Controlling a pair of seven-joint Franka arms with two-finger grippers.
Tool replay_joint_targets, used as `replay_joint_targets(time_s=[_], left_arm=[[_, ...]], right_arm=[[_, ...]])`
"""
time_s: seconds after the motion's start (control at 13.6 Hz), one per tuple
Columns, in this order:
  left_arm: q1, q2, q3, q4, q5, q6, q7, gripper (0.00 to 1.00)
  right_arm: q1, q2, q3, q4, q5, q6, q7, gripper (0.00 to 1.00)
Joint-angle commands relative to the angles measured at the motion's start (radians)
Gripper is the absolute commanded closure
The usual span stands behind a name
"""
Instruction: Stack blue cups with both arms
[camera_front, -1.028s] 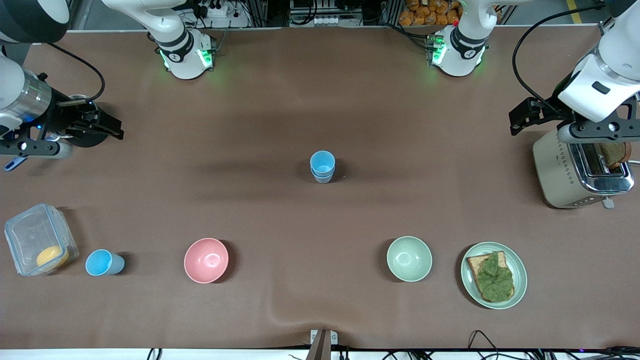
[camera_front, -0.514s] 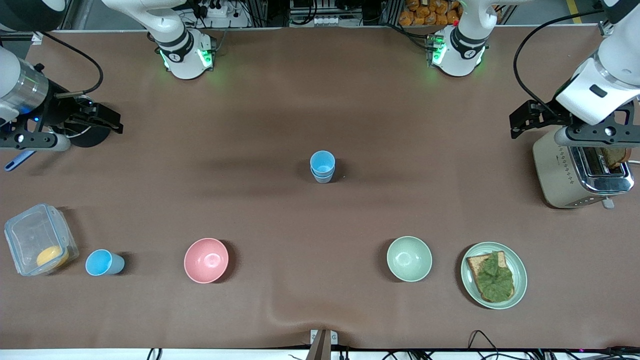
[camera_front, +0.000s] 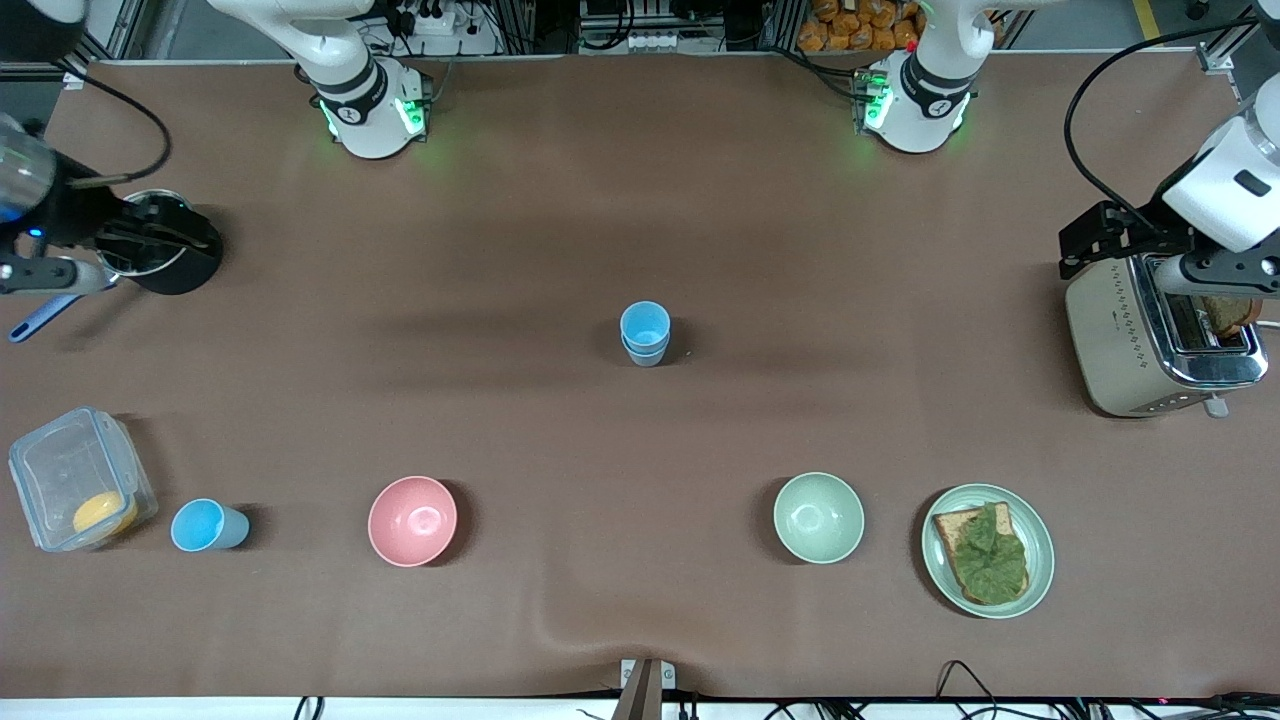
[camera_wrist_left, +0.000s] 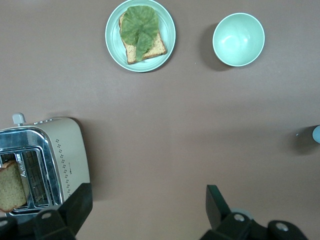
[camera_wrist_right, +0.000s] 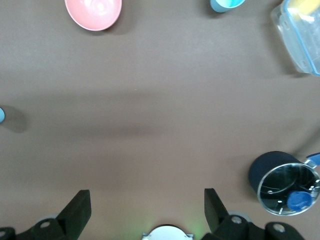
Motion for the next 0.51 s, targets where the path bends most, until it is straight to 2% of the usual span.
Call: replay_joint_targets(time_s=[0.0,0.44], left_arm=[[0.001,-0.014,0.002,0.004,-0.021,0.003,0.022,0.0],[-0.003,-0.014,0.002,0.003,-0.022,0.002,0.022,0.0]], right_arm=[[-0.018,-0.021,-0.056,0.011,0.014,-0.02,-0.108,0.0],[-0.01,-0.021,-0.052,0.011,0.002,-0.023,-0.103,0.0]])
